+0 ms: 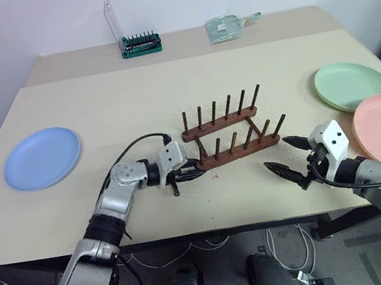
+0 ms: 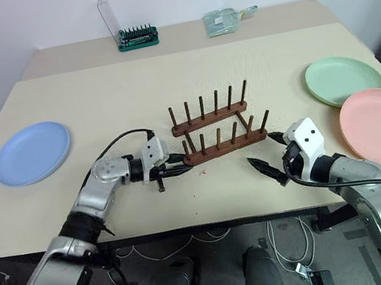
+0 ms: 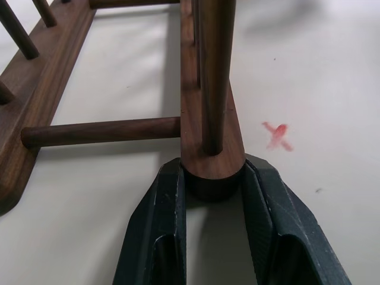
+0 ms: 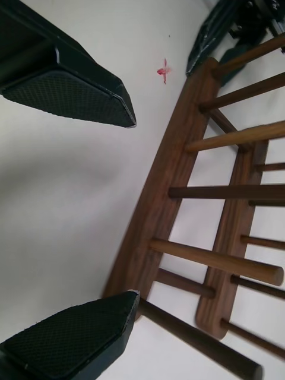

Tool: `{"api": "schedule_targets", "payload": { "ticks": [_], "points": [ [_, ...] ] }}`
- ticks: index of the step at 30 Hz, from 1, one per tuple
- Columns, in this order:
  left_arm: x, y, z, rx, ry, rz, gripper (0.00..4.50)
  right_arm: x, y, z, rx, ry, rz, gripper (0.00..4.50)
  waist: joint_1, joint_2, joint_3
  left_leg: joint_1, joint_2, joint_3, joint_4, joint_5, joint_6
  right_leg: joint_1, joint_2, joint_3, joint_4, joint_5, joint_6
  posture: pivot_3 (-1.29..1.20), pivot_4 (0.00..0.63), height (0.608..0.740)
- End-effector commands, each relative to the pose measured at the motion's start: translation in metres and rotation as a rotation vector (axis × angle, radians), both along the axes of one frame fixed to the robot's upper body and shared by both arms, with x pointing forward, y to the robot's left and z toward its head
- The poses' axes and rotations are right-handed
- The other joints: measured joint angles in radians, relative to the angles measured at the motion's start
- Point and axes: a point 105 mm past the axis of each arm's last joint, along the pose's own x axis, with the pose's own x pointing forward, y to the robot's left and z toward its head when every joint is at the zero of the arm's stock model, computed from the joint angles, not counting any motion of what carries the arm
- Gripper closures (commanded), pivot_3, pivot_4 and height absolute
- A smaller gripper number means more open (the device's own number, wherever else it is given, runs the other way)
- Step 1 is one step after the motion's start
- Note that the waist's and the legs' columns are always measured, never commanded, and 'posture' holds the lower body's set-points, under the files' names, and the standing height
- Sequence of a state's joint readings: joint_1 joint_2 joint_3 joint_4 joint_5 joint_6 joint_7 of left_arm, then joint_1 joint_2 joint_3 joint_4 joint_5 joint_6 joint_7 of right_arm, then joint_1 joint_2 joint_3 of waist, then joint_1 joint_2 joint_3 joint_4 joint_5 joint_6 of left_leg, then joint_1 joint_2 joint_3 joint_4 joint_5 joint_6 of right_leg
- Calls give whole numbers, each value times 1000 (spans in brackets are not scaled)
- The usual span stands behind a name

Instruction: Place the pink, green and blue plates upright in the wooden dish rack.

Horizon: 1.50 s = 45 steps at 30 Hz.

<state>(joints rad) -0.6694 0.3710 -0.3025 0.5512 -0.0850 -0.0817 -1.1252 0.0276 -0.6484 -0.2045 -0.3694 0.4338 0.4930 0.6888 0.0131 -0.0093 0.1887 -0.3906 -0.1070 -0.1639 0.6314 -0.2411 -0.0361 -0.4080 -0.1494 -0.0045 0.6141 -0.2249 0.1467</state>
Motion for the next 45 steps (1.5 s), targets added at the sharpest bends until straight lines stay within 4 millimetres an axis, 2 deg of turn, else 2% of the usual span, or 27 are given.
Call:
{"api": "schedule_targets", "payload": {
  "ticks": [1,4,5,10,13,14,16,18,20,22,23,27,31,36,38,42,45],
  "points": [
    [4,-1,-1,18,-13,-38,3828,-2,3,12,-12,-58,2,0,-1,0,0,0,0,0,0,0,0,0,0,0,0,0,0,0,150,740],
    [9,1,-4,11,33,-14,3828,-5,0,9,-27,-54,-16,0,0,0,0,0,0,0,0,0,0,0,0,0,0,0,0,0,150,740],
    [11,4,-3,-1,34,6,2784,-6,0,9,-28,-54,-19,0,0,0,0,0,0,0,0,0,0,0,0,0,0,0,1,0,150,740],
    [16,27,-7,5,26,128,413,-9,-6,5,-66,-38,-45,0,-9,0,0,1,0,0,0,0,0,0,0,0,1,0,1,0,150,740],
    [8,37,-6,-9,42,145,413,-9,-9,-1,-95,-18,-51,0,-21,0,0,1,1,0,-1,0,0,0,0,0,1,0,1,0,150,740],
    [4,39,-6,-21,65,146,369,-9,-10,-2,-107,-14,-53,263,-23,0,0,1,1,0,-1,0,0,0,0,0,1,0,1,0,150,740],
    [-13,47,-8,-40,119,128,999,-9,-8,-7,-123,18,-34,858,-30,1,-1,1,1,0,-1,0,0,0,0,0,1,0,1,0,150,740],
    [-30,48,-11,-29,153,101,1700,-10,-4,-9,-119,36,-10,1746,-33,1,-1,2,1,0,-2,0,0,0,0,1,1,0,1,0,150,740],
    [-42,40,-12,-16,157,69,2810,-9,1,-8,-117,35,11,2834,-26,2,-1,2,2,-1,-2,0,0,0,1,1,1,0,0,0,150,740],
    [-47,29,-15,-6,166,61,3716,-6,3,-11,-134,37,13,3805,-20,2,-1,2,2,0,-1,0,0,1,0,1,1,0,0,0,150,740],
    [-48,23,-16,-6,177,61,3758,-3,3,-12,-151,37,6,4361,-15,2,-1,2,1,0,0,0,0,1,0,1,1,0,0,0,150,740],
    [-48,3,-17,-41,200,76,3758,8,6,-20,-199,43,-6,4442,2,2,-1,2,1,0,0,0,1,2,0,1,0,0,1,0,150,740],
    [-34,-6,-17,-79,169,178,3758,23,11,-25,-241,31,-18,4442,1,2,-1,2,0,0,0,0,1,2,0,1,0,-1,1,0,150,740],
    [-12,-5,-20,-79,103,322,3758,45,12,-33,-328,20,-48,4442,0,1,-2,3,0,0,1,0,0,2,0,1,1,0,1,0,150,740],
    [4,0,-18,-119,123,431,3758,60,10,-33,-356,-3,-84,4442,-3,1,-2,3,0,0,1,0,0,3,0,1,1,-2,3,0,150,740],
    [18,2,-13,-146,82,496,3758,85,7,-29,-399,-54,-147,4442,-7,0,-3,6,1,1,0,0,0,4,0,1,1,-2,3,0,150,740],
    [26,3,-13,-149,65,536,3758,97,6,-26,-403,-77,-172,4442,-8,0,-3,6,0,0,0,0,0,4,1,1,1,1,0,0,150,740]
  ]
}}
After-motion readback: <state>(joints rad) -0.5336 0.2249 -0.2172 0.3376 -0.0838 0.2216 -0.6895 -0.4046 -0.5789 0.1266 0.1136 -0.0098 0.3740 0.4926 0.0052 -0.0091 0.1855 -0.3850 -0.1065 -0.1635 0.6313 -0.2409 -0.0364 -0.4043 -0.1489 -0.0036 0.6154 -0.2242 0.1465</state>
